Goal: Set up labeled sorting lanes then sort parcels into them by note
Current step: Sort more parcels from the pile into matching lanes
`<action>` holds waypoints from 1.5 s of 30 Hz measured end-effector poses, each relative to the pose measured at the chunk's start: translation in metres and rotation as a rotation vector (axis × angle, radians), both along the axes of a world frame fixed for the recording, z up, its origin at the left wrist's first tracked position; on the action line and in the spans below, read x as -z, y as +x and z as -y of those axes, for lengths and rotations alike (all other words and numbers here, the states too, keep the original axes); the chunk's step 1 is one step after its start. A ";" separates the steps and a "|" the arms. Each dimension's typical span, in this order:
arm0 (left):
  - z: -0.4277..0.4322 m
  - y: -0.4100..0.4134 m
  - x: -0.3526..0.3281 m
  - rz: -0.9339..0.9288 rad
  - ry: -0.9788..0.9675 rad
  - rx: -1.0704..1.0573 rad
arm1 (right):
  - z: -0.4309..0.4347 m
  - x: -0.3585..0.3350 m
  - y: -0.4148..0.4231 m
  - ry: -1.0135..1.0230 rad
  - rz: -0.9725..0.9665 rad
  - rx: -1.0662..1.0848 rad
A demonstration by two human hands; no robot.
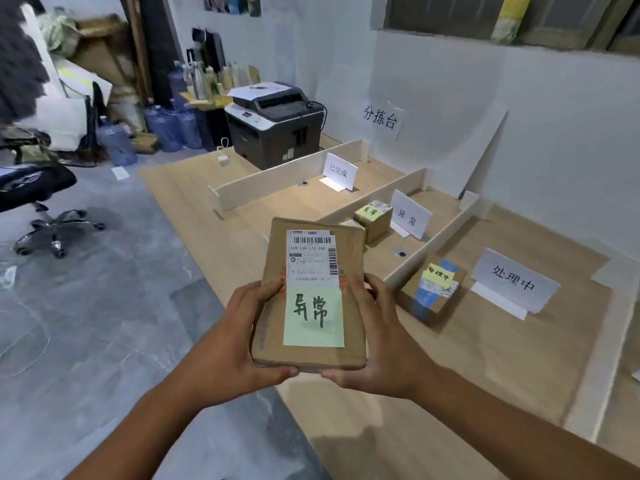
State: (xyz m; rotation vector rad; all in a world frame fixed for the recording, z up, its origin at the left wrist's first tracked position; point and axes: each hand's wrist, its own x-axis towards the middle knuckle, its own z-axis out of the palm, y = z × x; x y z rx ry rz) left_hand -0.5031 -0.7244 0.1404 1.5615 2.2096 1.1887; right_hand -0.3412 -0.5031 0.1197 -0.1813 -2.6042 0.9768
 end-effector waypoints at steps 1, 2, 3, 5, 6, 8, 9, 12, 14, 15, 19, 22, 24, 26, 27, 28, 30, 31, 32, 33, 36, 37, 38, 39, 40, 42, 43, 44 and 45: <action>0.001 -0.023 0.007 0.006 -0.007 0.008 | 0.003 0.006 -0.021 0.007 0.010 0.005; 0.003 -0.047 0.015 0.017 -0.015 0.022 | 0.008 0.014 -0.041 0.012 0.018 0.014; 0.006 -0.071 0.022 0.033 -0.026 0.039 | 0.014 0.021 -0.061 0.005 0.024 0.029; 0.009 -0.118 0.034 0.064 -0.061 0.076 | 0.027 0.034 -0.097 -0.024 0.037 0.081; 0.010 -0.140 0.038 0.084 -0.085 0.098 | 0.034 0.040 -0.113 -0.042 0.048 0.115; 0.004 -0.181 0.045 0.131 -0.123 0.169 | 0.042 0.049 -0.141 -0.103 0.074 0.184; -0.003 -0.200 0.047 0.145 -0.136 0.214 | 0.044 0.052 -0.154 -0.127 0.086 0.219; -0.040 -0.243 0.053 0.145 -0.169 0.347 | 0.039 0.061 -0.177 -0.151 0.125 0.368; -0.074 -0.258 0.059 0.142 -0.181 0.442 | 0.028 0.065 -0.180 -0.185 0.157 0.482; -0.094 -0.263 0.063 0.142 -0.185 0.488 | 0.020 0.068 -0.180 -0.190 0.169 0.531; -0.170 -0.270 0.092 0.174 -0.236 0.618 | -0.024 0.086 -0.176 -0.216 0.241 0.675; -0.215 -0.270 0.119 0.206 -0.282 0.655 | -0.050 0.103 -0.176 -0.238 0.315 0.728; -0.241 -0.272 0.132 0.219 -0.318 0.696 | -0.065 0.110 -0.179 -0.251 0.330 0.773; -0.265 -0.276 0.141 0.240 -0.352 0.723 | -0.081 0.113 -0.181 -0.265 0.333 0.806; -0.277 -0.280 0.144 0.250 -0.356 0.736 | -0.090 0.112 -0.183 -0.276 0.329 0.811; -0.288 -0.284 0.146 0.251 -0.352 0.749 | -0.098 0.112 -0.185 -0.282 0.329 0.817; -0.307 -0.293 0.147 0.214 -0.346 0.764 | -0.110 0.111 -0.189 -0.288 0.340 0.842; -0.314 -0.296 0.146 0.184 -0.341 0.768 | -0.112 0.110 -0.190 -0.300 0.343 0.853; -0.319 -0.299 0.145 0.157 -0.329 0.773 | -0.114 0.110 -0.191 -0.308 0.335 0.859; -0.324 -0.302 0.146 0.146 -0.318 0.781 | -0.116 0.111 -0.192 -0.314 0.322 0.864; -0.337 -0.305 0.147 0.171 -0.331 0.801 | -0.128 0.112 -0.194 -0.331 0.331 0.874; -0.342 -0.305 0.149 0.176 -0.340 0.804 | -0.133 0.114 -0.195 -0.321 0.348 0.871; -0.347 -0.305 0.150 0.182 -0.351 0.808 | -0.138 0.115 -0.197 -0.318 0.365 0.871; -0.351 -0.305 0.151 0.190 -0.359 0.814 | -0.142 0.117 -0.199 -0.322 0.378 0.874; -0.355 -0.304 0.153 0.196 -0.361 0.820 | -0.146 0.118 -0.201 -0.327 0.395 0.879; -0.358 -0.300 0.158 0.215 -0.367 0.825 | -0.152 0.124 -0.204 -0.312 0.470 0.886; -0.357 -0.297 0.161 0.229 -0.373 0.822 | -0.153 0.127 -0.204 -0.282 0.530 0.888; -0.355 -0.293 0.166 0.238 -0.376 0.815 | -0.154 0.130 -0.204 -0.234 0.593 0.888; -0.352 -0.291 0.172 0.245 -0.378 0.806 | -0.153 0.133 -0.203 -0.164 0.646 0.887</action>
